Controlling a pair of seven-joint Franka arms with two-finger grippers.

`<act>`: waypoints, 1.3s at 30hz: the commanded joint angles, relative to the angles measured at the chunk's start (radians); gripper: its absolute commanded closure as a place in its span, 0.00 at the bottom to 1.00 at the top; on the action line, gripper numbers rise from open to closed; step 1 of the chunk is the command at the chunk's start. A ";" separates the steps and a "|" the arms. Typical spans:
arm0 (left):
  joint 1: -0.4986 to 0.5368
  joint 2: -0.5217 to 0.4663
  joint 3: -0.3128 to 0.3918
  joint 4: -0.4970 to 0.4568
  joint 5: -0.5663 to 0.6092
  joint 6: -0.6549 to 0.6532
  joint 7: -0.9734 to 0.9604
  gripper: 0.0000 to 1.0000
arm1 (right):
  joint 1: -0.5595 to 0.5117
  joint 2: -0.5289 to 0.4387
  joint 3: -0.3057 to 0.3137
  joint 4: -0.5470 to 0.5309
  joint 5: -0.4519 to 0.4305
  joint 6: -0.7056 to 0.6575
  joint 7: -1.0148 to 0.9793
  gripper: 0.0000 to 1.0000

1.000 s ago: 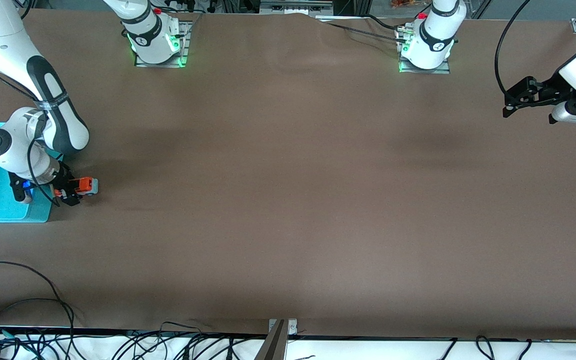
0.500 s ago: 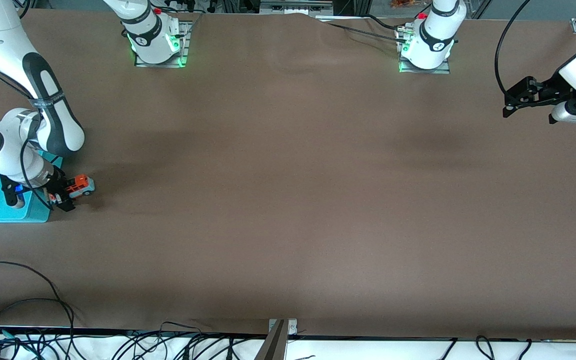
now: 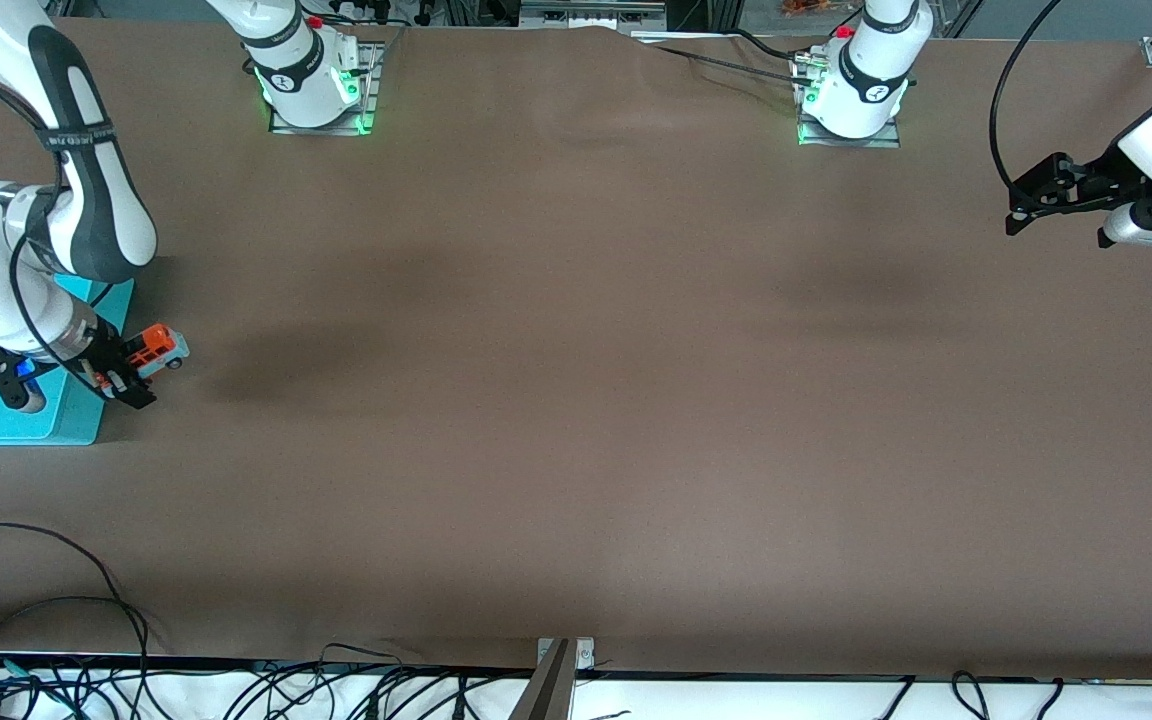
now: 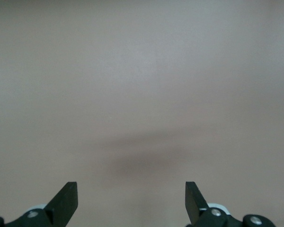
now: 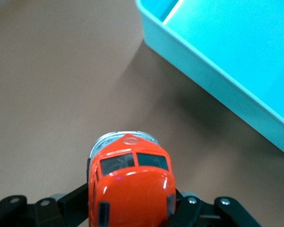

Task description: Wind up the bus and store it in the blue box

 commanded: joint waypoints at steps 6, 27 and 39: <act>-0.004 0.016 0.004 0.035 -0.011 -0.022 -0.010 0.00 | -0.007 -0.094 0.012 -0.021 -0.021 -0.134 -0.369 1.00; -0.001 0.016 0.004 0.035 -0.011 -0.022 -0.010 0.00 | -0.047 -0.034 -0.158 -0.017 -0.234 -0.136 -0.816 1.00; 0.000 0.016 0.004 0.035 -0.011 -0.022 -0.010 0.00 | -0.145 0.032 -0.169 -0.001 -0.261 -0.131 -0.954 1.00</act>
